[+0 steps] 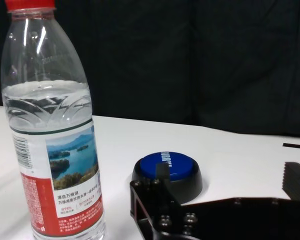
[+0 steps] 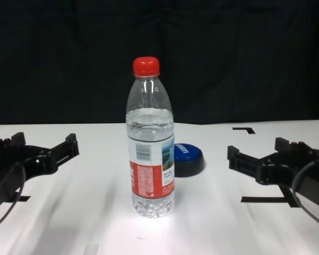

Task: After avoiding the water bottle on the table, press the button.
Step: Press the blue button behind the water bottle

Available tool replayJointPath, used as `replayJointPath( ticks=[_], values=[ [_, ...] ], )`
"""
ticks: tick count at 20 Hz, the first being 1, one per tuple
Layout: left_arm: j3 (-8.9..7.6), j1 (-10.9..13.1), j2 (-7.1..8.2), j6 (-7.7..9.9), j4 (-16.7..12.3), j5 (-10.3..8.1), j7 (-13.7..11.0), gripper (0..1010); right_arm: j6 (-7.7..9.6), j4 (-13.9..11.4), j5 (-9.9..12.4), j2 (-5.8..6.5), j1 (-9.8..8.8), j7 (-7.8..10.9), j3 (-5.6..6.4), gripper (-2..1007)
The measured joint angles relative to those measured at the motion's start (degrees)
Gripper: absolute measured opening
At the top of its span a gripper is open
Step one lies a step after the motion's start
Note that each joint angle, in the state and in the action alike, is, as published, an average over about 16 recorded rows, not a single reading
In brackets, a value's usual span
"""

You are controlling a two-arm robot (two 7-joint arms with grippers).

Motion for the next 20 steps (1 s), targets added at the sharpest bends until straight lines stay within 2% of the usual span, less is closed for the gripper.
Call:
replayJointPath(
  ticks=[20],
  values=[
    [-0.47,3.8,0.28,-0.05,-3.2,-0.85,-0.7,1003,0.00,0.0,0.0,0.00,0.00,0.00,0.00,1003]
  ],
)
